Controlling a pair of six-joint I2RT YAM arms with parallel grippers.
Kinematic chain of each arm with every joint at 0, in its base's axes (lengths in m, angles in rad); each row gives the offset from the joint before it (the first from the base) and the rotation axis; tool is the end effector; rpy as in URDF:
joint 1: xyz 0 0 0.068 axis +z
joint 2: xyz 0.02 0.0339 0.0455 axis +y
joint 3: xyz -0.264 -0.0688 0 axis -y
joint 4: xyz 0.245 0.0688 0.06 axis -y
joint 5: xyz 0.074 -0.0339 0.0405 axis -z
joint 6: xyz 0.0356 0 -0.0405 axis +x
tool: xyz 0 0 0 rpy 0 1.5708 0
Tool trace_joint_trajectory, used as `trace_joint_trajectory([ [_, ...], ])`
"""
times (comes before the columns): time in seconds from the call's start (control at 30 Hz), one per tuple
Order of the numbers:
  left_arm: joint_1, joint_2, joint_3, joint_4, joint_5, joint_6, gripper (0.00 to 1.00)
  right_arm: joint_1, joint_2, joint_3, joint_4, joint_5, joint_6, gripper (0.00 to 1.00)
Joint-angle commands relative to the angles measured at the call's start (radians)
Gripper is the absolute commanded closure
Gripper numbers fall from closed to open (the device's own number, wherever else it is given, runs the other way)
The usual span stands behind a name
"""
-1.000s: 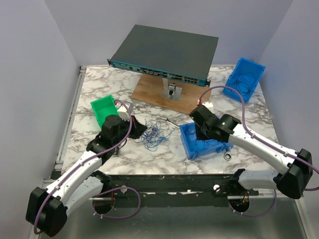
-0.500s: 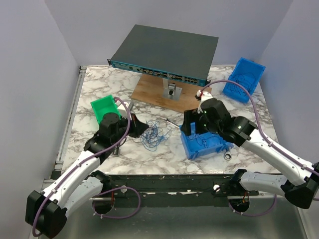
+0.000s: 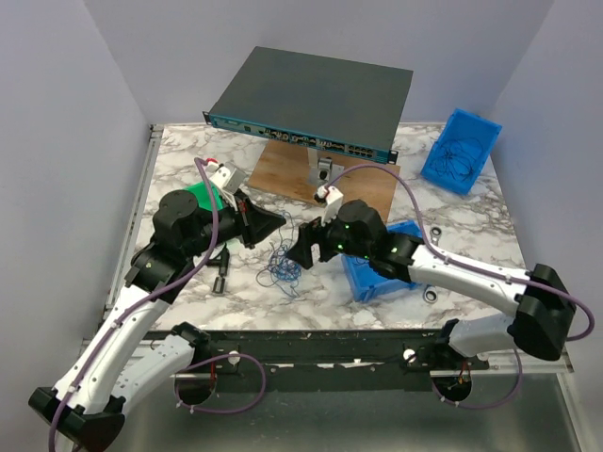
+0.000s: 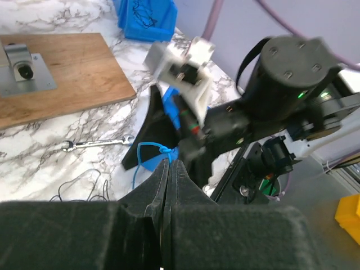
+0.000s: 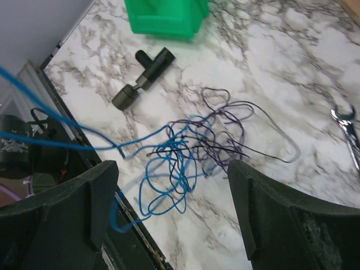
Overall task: Untangle the cables
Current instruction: Untie the cable.
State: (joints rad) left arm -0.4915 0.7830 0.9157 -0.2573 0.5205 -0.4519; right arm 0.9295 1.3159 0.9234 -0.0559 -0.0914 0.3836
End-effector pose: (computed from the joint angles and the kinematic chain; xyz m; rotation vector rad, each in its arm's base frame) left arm 0.1432 -0.0967 0.3786 0.4499 1.7575 -1.1272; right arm 0.1777 0.2434 0.2832 -0.6367 2.0461 0.8995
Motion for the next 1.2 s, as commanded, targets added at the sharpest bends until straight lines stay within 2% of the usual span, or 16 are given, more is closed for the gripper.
trace_joint_trajectory([
  [0.0,-0.003,0.022,0.088,-0.079,0.061,0.032,1.00,0.065,0.090,0.008,0.221,0.022,-0.014,0.16],
  [0.2,-0.002,0.045,0.170,-0.041,0.006,0.003,1.00,0.093,0.111,-0.053,0.362,0.006,0.023,0.19],
  [0.4,0.009,0.023,0.291,-0.057,-0.079,0.018,1.00,0.093,0.134,-0.087,0.331,0.132,0.043,0.33],
  [0.47,0.012,0.013,0.354,-0.086,-0.118,0.048,1.00,0.092,0.145,-0.094,0.312,0.198,0.069,0.43],
  [0.6,0.013,-0.015,0.434,-0.150,-0.224,0.124,1.00,0.092,0.164,-0.088,0.219,0.384,0.170,0.68],
  [0.67,0.013,-0.038,0.448,-0.167,-0.290,0.165,1.00,0.092,0.164,-0.088,0.182,0.436,0.198,0.72],
  [0.73,0.013,-0.062,0.449,-0.182,-0.353,0.198,1.00,0.092,0.160,-0.086,0.155,0.460,0.209,0.67],
  [0.83,0.014,-0.077,0.449,-0.219,-0.411,0.235,1.00,0.092,0.143,-0.081,0.146,0.441,0.179,0.45],
  [0.93,0.013,-0.079,0.437,-0.246,-0.407,0.249,1.00,0.091,0.109,-0.083,0.161,0.415,0.115,0.18],
  [0.97,0.014,-0.080,0.426,-0.246,-0.390,0.249,1.00,0.091,0.094,-0.083,0.169,0.402,0.084,0.12],
  [1.03,0.014,-0.082,0.405,-0.240,-0.336,0.251,1.00,0.092,0.066,-0.080,0.175,0.381,0.040,0.07],
  [1.17,0.013,-0.070,0.390,-0.247,-0.257,0.255,1.00,0.091,-0.004,-0.086,0.203,0.294,-0.050,0.08],
])
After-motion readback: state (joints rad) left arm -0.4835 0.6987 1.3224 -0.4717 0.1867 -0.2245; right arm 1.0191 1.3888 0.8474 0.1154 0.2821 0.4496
